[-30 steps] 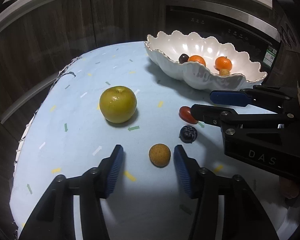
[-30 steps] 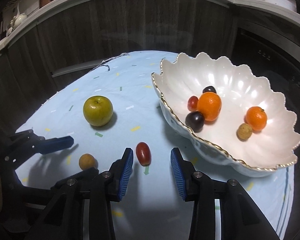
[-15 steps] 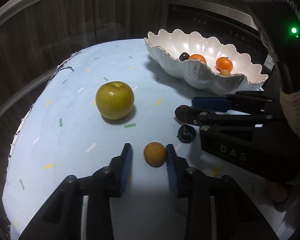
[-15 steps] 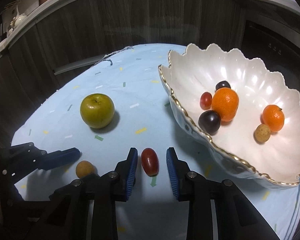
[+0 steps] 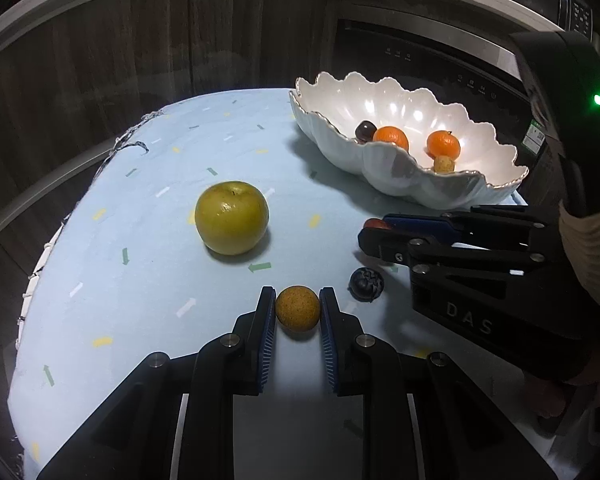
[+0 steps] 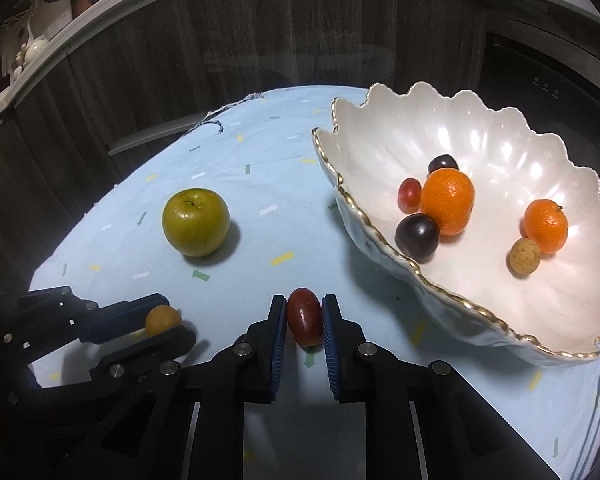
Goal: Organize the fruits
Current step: 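Grasp a red date with the right tool while the left tool grasps a brown round fruit, then carry the red date with the right tool while the left tool carries the brown fruit over the bowl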
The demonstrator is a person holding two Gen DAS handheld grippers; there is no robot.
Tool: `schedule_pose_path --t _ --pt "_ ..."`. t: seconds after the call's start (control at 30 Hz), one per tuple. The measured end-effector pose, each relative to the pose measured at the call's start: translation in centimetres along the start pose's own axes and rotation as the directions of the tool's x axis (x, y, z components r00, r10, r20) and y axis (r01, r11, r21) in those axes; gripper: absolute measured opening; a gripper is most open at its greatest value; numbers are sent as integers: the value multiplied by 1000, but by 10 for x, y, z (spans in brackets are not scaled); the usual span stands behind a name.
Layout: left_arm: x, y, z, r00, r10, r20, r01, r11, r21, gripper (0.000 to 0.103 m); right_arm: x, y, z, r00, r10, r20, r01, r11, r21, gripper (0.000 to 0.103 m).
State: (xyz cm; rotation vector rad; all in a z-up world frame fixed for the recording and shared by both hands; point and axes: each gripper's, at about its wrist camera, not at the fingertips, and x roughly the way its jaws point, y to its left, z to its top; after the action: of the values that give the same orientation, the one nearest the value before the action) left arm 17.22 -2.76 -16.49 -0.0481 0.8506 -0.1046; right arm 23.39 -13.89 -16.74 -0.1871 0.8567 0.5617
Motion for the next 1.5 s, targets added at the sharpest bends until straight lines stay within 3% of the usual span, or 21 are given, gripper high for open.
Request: schedule_pose_path --t 0.87,1.5 --pt "-36 -17 28 997 -42 63 39 998 55 23 -76 -5 -1 989 -109 103 97 989 109 19" --pt "-11 -55 94 992 -104 74 93 987 134 23 -100 -55 20 965 -226 132 200 962 185 19"
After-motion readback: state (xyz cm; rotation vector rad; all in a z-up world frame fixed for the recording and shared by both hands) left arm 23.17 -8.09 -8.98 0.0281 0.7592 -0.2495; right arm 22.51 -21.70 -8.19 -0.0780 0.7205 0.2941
